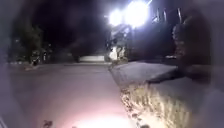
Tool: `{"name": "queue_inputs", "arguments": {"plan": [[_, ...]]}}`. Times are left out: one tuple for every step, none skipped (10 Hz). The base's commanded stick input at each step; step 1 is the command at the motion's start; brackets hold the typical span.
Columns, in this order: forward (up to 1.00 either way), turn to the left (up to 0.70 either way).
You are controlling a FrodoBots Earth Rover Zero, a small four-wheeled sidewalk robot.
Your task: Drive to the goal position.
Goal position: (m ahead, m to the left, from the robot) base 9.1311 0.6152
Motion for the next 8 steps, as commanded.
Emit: {"name": "queue_inputs", "arguments": {"plan": [[0.7, 0.0], [0.7, 0.0], [0.7, 0.0], [0.7, 0.0], [0.7, 0.0], [0.7, 0.0], [0.7, 0.0], [0.7, 0.0]]}}
